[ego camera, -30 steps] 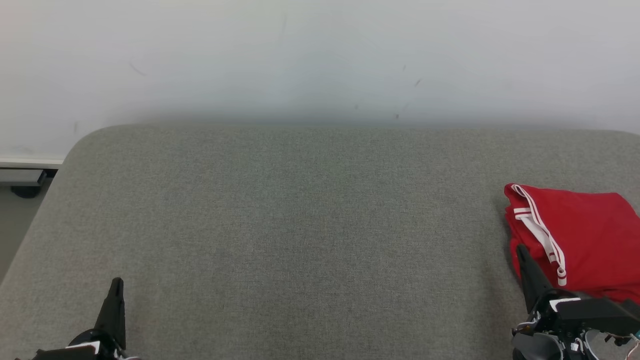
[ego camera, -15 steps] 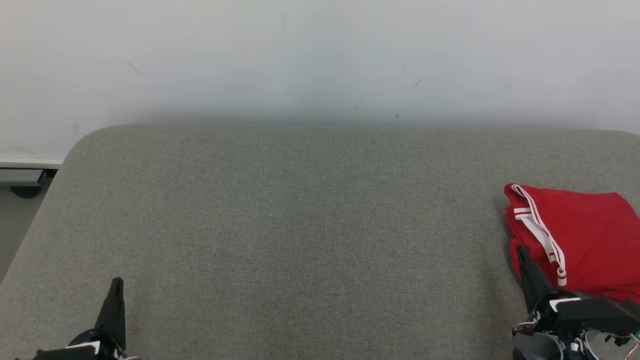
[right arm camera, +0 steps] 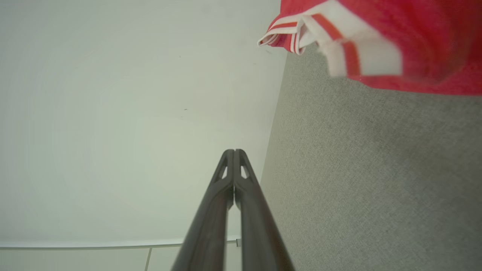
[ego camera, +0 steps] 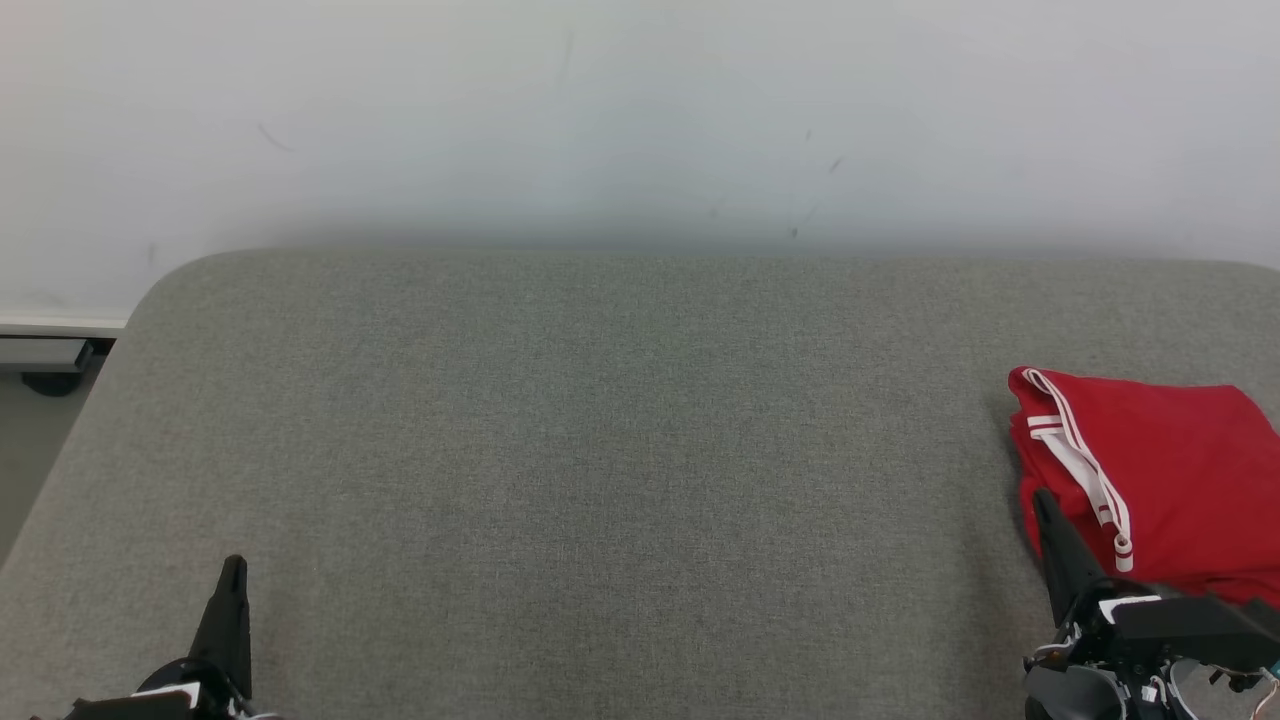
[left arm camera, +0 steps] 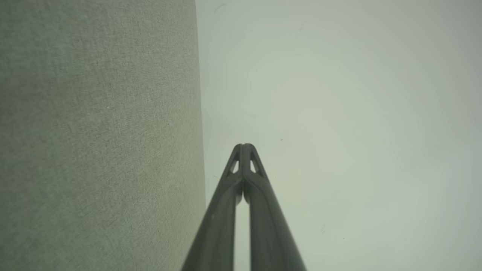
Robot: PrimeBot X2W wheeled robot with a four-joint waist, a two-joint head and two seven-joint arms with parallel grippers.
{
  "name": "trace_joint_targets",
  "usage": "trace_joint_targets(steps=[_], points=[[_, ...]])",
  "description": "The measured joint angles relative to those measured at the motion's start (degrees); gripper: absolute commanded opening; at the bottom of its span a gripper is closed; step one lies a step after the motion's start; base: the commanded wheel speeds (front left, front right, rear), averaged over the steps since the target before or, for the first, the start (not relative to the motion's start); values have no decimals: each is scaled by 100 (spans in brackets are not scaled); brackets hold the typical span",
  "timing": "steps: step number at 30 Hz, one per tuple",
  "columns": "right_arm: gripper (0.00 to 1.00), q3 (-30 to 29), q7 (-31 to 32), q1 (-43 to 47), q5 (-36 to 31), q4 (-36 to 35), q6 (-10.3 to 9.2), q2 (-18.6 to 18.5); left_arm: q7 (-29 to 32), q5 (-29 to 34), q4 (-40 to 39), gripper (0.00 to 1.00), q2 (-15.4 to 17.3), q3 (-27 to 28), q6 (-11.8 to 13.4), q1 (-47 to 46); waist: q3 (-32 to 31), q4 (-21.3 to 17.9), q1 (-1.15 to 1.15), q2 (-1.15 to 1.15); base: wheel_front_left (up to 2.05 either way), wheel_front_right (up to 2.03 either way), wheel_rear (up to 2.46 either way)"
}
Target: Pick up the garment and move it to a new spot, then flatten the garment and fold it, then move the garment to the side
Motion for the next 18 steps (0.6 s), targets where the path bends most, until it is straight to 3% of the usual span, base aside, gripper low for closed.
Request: trace_joint_targets(steps=[18], points=[[0, 0, 0, 0, 0, 0, 1, 0, 0, 0, 0, 0, 0, 0, 0, 0, 0, 0, 0, 0, 0, 0, 0]])
